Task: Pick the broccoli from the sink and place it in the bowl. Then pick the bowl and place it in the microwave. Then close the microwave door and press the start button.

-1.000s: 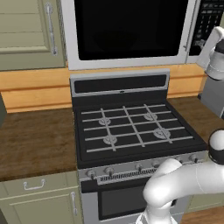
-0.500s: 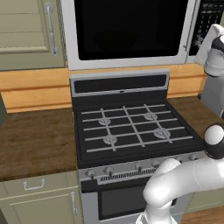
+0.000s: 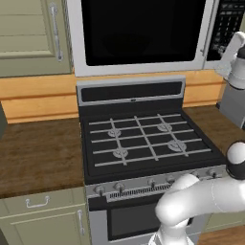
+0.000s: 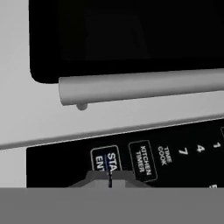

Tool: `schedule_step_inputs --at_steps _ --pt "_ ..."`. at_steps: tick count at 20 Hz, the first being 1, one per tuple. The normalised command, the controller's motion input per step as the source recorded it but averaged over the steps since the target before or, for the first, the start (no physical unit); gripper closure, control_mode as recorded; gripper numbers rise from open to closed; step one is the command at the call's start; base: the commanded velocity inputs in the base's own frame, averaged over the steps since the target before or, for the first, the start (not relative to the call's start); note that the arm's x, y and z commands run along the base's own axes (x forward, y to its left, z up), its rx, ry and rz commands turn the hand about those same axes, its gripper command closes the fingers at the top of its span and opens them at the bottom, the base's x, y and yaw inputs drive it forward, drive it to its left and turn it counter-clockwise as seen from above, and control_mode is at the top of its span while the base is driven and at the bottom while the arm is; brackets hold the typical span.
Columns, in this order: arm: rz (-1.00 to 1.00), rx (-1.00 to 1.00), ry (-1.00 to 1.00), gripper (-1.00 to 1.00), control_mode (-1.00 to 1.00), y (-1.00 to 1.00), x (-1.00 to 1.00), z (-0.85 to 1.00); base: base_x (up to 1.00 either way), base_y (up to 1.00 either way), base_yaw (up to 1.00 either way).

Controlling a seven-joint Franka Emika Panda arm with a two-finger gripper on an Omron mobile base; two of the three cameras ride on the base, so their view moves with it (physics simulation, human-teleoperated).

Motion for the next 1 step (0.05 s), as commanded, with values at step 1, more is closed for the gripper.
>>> schedule_step_inputs --at_steps 1 --pt "0.0 0.08 0.0 1.0 -1.0 -0.16 -1.0 -0.04 0.0 0.0 0.0"
